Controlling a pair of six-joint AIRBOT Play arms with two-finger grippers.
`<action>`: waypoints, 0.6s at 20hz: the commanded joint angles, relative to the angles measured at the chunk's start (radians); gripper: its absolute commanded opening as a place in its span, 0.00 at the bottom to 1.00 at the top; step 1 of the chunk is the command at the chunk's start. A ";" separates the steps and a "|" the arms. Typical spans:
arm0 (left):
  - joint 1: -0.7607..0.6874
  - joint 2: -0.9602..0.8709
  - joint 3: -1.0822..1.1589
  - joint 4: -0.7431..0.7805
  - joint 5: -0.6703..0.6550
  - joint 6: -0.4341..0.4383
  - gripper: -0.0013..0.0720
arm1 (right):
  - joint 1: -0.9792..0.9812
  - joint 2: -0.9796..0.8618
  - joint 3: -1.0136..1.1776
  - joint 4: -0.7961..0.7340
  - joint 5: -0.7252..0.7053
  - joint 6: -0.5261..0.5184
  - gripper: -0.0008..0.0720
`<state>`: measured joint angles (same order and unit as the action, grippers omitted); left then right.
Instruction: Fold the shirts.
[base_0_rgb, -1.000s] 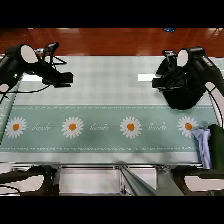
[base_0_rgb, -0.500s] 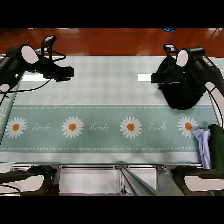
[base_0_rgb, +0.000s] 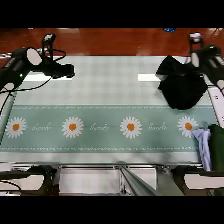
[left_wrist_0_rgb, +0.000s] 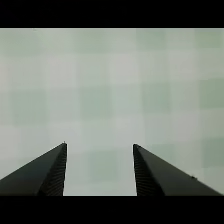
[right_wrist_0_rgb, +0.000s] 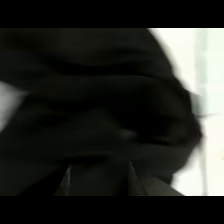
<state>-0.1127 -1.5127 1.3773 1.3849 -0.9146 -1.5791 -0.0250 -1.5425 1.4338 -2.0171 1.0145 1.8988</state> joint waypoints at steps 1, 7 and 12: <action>0.048 -0.022 0.000 0.037 -0.002 -0.032 0.71 | -0.214 -0.026 0.000 0.290 -0.069 0.005 0.58; 0.078 -0.023 0.000 0.037 -0.003 -0.031 0.71 | -0.319 -0.208 0.000 0.608 -0.030 -0.133 0.58; 0.071 -0.021 0.000 -0.060 -0.090 -0.031 0.71 | -0.262 -0.254 0.001 0.620 -0.001 -0.135 0.48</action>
<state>-0.0425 -1.5352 1.3773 1.3804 -0.9527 -1.6089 -0.3038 -1.7668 1.4345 -1.4456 0.9886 1.7771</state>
